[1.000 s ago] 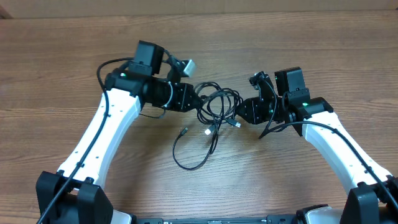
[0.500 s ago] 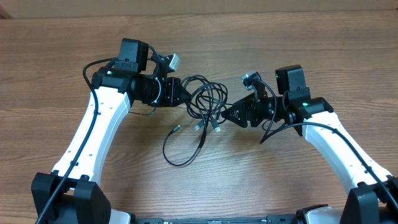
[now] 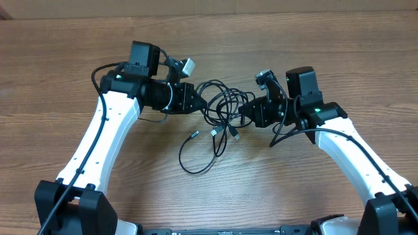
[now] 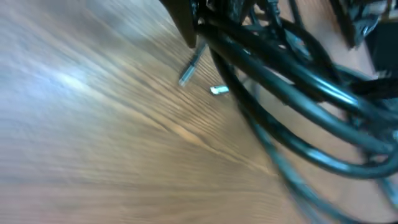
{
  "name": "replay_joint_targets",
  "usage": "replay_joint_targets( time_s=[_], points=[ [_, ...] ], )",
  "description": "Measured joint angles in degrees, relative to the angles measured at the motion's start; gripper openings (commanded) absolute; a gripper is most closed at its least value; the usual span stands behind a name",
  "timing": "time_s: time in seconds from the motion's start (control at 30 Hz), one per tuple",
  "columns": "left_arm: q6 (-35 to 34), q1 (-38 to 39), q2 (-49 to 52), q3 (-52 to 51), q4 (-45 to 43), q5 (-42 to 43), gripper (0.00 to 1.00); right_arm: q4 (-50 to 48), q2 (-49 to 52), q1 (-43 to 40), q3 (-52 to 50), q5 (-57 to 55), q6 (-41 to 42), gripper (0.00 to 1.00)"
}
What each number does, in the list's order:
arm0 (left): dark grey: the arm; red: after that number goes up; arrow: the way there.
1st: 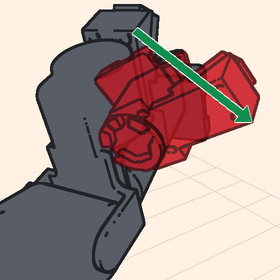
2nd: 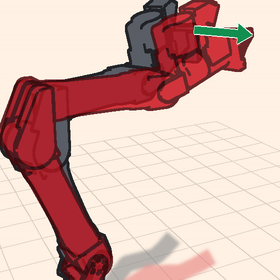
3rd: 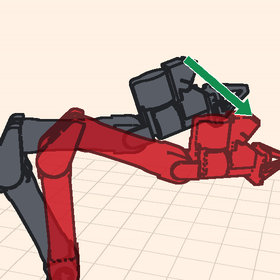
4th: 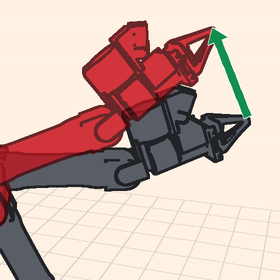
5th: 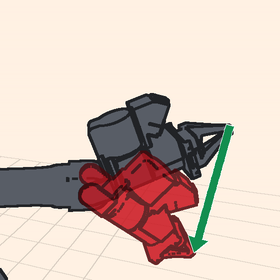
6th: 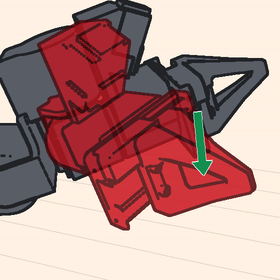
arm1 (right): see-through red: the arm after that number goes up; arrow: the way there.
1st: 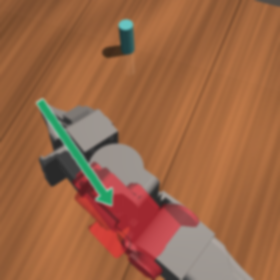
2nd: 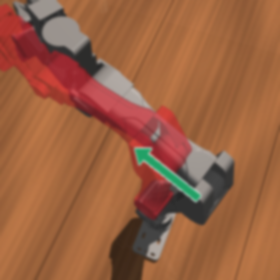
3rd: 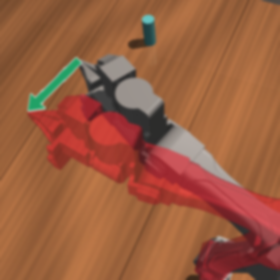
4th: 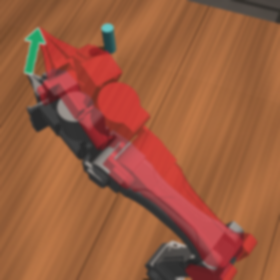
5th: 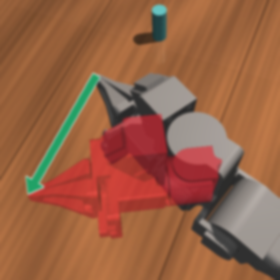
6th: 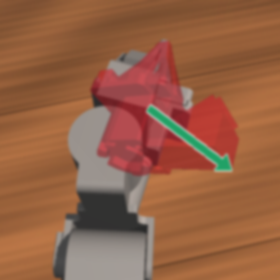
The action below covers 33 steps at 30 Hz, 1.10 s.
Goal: Untangle cables
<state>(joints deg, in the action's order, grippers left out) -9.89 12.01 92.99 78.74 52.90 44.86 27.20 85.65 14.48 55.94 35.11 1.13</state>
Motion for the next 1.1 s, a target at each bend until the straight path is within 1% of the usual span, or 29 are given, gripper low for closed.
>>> replay_joint_targets(
  time_s=[0.03,0.07,0.13,0.2,0.23,0.3,0.33,0.37,0.4,0.47,0.53,0.6,0.7,0.77,0.8,0.87,0.9,0.97,1.0,1.03,1.1],
  points=[
    [0.0,0.3,0.0,0.0,0.3,-1.6,0.04,1.2,-0.1,0.3,0.0,-2.5,1.8,0.25],
    [0.0,0.4,0.0,0.0,0.7,-3.3,0.04,2.8,-0.2,0.3,0.0,-6.1,4.2,0.33],
    [-0.2,0.0,0.0,0.0,1.8,-7.0,0.04,6.6,-0.1,-0.5,-0.1,-15.5,9.5,0.36],
    [-0.3,-0.8,0.0,0.0,2.8,-11.0,0.04,9.0,0.0,-1.8,-0.1,-21.9,14.3,0.4],
    [-0.3,-1.5,0.0,0.0,3.1,-13.0,0.04,9.5,0.0,-2.6,-0.1,-24.8,16.4,0.4],
    [-0.4,-2.6,0.0,0.0,3.3,-15.0,0.04,9.7,0.0,-3.6,-0.1,-28.8,19.5,0.35],
    [-0.5,-3.1,0.0,0.0,3.3,-15.8,0.04,9.7,0.0,-3.8,-0.1,-29.7,20.2,0.35],
    [-0.5,-3.7,0.0,0.0,3.3,-16.2,0.04,9.6,0.0,-4.0,-0.1,-30.3,21.1,0.36],
    [-0.5,-4.2,0.0,0.0,3.3,-16.1,0.04,9.3,0.0,-4.1,-0.1,-30.5,21.4,0.39],
    [-0.4,-4.9,0.0,0.0,3.3,-15.4,0.04,7.6,0.0,-4.2,-0.1,-28.5,21.4,0.5],
    [0.0,-5.0,0.0,0.0,3.3,-13.3,0.04,5.1,0.0,-4.2,-0.1,-23.1,18.6,0.62],
    [0.8,-5.0,0.0,0.0,3.3,-10.8,0.04,4.0,0.0,-3.9,-0.1,-17.2,15.0,0.7],
    [2.5,-5.0,0.0,0.0,2.7,-5.9,0.04,4.1,0.0,-2.6,-0.1,-8.6,10.1,0.74],
    [3.2,-5.0,0.0,0.0,1.5,-2.9,0.04,4.3,0.0,-1.2,-0.1,-4.9,7.6,0.75],
    [3.6,-5.0,0.0,0.0,0.9,-1.2,0.04,4.3,0.0,-0.6,-0.1,-3.7,7.0,0.75],
    [4.6,-5.0,0.0,0.0,-0.8,2.8,0.04,4.2,0.0,0.7,-0.1,-2.4,5.6,0.61],
    [5.2,-5.0,0.0,0.0,-1.4,4.5,0.04,4.2,0.0,1.1,-0.1,-2.3,5.3,0.48],
    [5.9,-5.0,0.0,0.0,-2.1,7.2,0.04,4.2,0.0,1.7,-0.1,-3.2,4.5,0.27],
    [6.1,-5.0,0.0,0.0,-2.3,8.2,0.04,4.4,0.0,1.8,-0.1,-3.9,4.4,0.21],
    [6.2,-5.0,0.0,0.0,-2.4,8.6,0.04,5.0,0.0,1.8,-0.1,-5.1,4.1,0.16],
    [6.7,-5.0,0.0,0.0,-2.4,7.3,0.04,6.6,0.0,1.9,-0.1,-8.4,4.0,0.11]
  ],
)
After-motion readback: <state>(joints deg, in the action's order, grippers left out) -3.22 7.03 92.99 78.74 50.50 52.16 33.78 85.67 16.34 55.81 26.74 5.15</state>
